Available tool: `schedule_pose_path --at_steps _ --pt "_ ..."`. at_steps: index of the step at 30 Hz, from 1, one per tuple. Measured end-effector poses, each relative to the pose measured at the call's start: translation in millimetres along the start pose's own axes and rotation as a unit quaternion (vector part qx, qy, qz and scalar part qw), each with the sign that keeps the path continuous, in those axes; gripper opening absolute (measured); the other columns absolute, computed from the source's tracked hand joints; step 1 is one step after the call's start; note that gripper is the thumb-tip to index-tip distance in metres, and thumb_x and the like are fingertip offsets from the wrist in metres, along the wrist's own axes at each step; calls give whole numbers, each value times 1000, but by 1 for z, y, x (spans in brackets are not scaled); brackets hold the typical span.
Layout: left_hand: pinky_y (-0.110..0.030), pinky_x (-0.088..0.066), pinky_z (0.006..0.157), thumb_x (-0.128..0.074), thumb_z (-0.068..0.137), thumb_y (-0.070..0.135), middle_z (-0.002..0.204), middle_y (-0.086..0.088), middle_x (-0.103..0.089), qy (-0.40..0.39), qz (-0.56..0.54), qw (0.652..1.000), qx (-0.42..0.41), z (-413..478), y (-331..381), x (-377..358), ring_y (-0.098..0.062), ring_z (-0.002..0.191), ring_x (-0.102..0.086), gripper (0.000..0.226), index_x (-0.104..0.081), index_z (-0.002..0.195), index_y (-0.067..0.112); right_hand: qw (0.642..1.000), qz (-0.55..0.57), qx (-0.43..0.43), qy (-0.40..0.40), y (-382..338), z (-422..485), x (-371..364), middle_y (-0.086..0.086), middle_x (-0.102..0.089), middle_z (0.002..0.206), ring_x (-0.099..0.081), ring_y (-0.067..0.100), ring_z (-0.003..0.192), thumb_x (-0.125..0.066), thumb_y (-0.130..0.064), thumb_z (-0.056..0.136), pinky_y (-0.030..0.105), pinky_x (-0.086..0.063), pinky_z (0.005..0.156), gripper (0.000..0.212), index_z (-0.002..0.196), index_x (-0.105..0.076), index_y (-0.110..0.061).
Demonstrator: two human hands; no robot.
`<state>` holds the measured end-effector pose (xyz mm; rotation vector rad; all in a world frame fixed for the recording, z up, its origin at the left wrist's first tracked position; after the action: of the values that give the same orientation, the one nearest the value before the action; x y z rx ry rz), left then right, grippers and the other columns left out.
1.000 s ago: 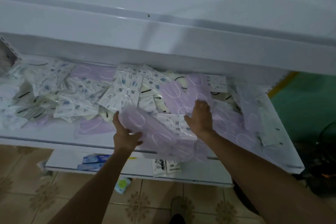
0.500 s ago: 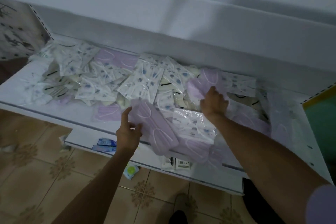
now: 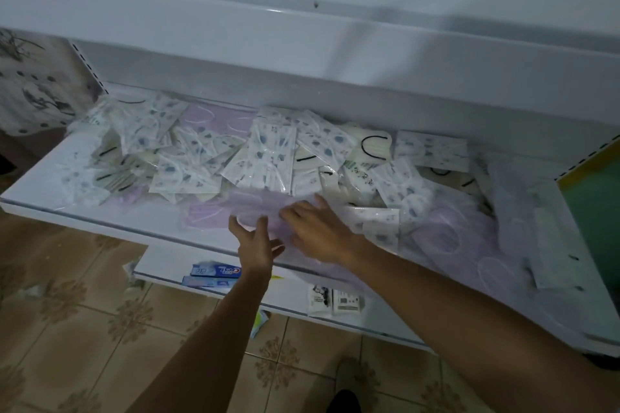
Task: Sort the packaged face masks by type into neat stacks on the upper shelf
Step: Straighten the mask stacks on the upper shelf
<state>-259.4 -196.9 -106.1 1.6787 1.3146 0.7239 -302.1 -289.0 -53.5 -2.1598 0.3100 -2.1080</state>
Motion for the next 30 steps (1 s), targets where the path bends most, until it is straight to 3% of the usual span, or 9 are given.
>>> schedule_pose_path --at_steps 4,6,9,13,16,19,22,28,30 --pt "-35 -51 69 -35 98 25 108 -12 -52 -32 -28 998 46 -3 -12 -8 -23 78 -57 44 -25 140 19 997 -18 -47 -66 12 -21 -19 10 -17 155 -15 26 142 -52 -23 88 55 -14 113 64 146 -25 -21" --pt "-34 -50 69 -37 97 22 98 -8 -52 -64 -21 996 50 -6 -16 -17 -22 79 -57 37 -31 132 13 992 -4 -72 -103 22 -31 -28 9 -9 156 -10 27 142 -54 -25 87 50 -23 111 72 149 -17 -26" --pt "-37 -50 78 -45 94 18 107 -10 -52 -88 -23 993 76 -9 -23 -30 -24 87 -57 27 -41 121 12 990 6 -63 -127 28 -43 -38 8 -21 152 -20 26 138 -58 -30 86 41 -36 103 77 150 -15 -18" --pt "-47 -49 93 -66 84 16 123 -22 -55 -10 134 991 19 4 -20 -25 -38 106 -57 60 -37 134 6 993 98 -69 -20 40 -56 -11 9 -41 141 -37 26 129 -55 -44 86 41 -37 101 67 141 -34 -12" --pt "-52 -47 95 -68 80 14 122 -26 -56 22 179 983 -11 7 -8 -26 -44 105 -59 73 -26 140 13 973 13 -214 89 95 -92 22 13 -34 145 -32 30 134 -50 -34 90 41 -30 108 60 141 -33 -9" --pt "-50 -48 95 -70 79 8 128 -22 -49 40 99 994 -8 5 -3 -28 -37 107 -56 85 -16 144 21 918 -62 -391 1 159 -159 9 18 -5 156 -8 34 144 -55 -43 85 54 -14 115 86 149 -8 -11" --pt "-39 -51 88 -71 76 2 129 -16 -49 22 -17 999 27 2 -10 -34 -29 107 -54 84 -23 144 16 883 -93 -453 -83 186 -213 -12 21 8 156 -2 36 144 -57 -57 81 59 -9 112 105 149 8 -11" --pt "-37 -52 82 -74 76 7 94 -15 -62 -71 61 995 40 1 -24 -53 -25 79 -59 48 -55 119 -3 849 -18 -526 -52 215 -233 -7 18 -16 152 -26 35 137 -57 -49 86 50 -32 104 93 149 0 -11" --pt "-36 -53 75 -73 77 5 99 -15 -62 -105 74 990 50 -3 -31 -59 -27 85 -60 45 -55 118 0 851 -45 -521 -43 220 -229 -1 17 -28 147 -34 35 132 -53 -53 86 49 -34 101 86 148 -9 -11"
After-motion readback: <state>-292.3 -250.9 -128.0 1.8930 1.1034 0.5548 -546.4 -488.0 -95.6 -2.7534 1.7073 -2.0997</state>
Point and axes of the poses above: each hand's wrist, its own z-axis towards the middle knuckle, its own x-axis out of the back of the hand, y = z × x, the point moved 10 cm from there along z, towards the middle knuckle
